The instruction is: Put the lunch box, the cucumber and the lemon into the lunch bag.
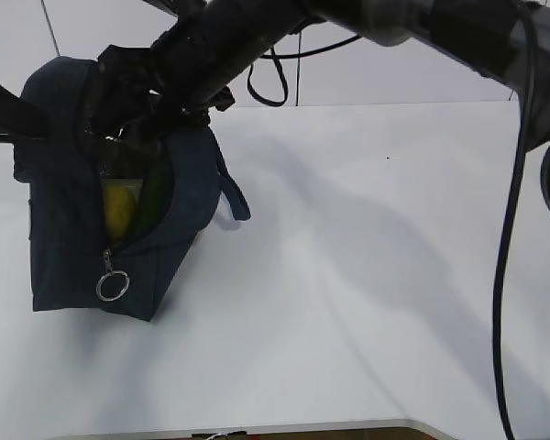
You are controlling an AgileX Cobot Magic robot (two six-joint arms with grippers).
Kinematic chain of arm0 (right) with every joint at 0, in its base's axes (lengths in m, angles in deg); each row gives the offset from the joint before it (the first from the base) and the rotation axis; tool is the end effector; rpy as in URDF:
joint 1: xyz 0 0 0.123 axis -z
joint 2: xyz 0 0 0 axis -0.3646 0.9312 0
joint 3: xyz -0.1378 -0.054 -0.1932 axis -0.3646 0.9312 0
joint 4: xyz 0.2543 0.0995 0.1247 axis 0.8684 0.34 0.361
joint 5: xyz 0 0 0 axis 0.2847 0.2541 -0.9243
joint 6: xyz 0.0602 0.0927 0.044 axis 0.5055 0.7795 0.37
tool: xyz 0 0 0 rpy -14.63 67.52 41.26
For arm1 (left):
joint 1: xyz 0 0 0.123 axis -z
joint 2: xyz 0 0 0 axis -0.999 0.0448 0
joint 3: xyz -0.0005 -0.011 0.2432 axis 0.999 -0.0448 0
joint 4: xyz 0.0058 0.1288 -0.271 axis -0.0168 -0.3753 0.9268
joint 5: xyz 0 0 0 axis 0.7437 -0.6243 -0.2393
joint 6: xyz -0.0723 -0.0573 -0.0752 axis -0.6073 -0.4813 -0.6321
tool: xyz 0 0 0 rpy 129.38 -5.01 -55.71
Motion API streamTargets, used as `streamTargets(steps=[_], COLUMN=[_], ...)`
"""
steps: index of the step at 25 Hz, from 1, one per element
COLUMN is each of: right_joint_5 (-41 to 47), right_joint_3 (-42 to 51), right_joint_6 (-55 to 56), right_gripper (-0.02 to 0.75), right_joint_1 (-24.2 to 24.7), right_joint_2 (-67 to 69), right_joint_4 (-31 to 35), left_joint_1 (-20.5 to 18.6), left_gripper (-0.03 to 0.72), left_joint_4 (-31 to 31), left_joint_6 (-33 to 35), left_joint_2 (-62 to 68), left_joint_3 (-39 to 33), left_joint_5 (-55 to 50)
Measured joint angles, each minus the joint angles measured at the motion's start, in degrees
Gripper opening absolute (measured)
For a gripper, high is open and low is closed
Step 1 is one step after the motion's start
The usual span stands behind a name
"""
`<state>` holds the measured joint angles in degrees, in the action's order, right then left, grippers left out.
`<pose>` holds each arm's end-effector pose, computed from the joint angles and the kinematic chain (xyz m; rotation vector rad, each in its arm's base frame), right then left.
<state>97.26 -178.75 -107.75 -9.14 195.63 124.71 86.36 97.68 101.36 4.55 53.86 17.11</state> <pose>0.4369 0.3412 0.2342 -0.8598 2.3701 1.0588 0.3570 -0.0704 0.2174 0.0748 2.3758 -0.9304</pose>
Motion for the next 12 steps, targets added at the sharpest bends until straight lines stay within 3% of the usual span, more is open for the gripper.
streamTargets(steps=[3, 8, 12], right_joint_5=[5.42, 7.12, 7.45], right_joint_3=[-4.63, -10.86, -11.46], right_joint_6=[1.79, 6.88, 9.21], right_gripper=[0.481, 0.481, 0.481], right_joint_1=[0.00, 0.00, 0.00], right_joint_2=[0.00, 0.00, 0.00], right_joint_4=[-6.25, -16.37, -20.49], left_joint_1=[0.00, 0.00, 0.00], left_gripper=[0.008, 0.008, 0.008], left_joint_4=[0.00, 0.00, 0.00], left_joint_6=[0.00, 0.04, 0.04], left_joint_2=[0.00, 0.00, 0.00], left_joint_3=[0.00, 0.00, 0.00], left_joint_5=[0.00, 0.00, 0.00])
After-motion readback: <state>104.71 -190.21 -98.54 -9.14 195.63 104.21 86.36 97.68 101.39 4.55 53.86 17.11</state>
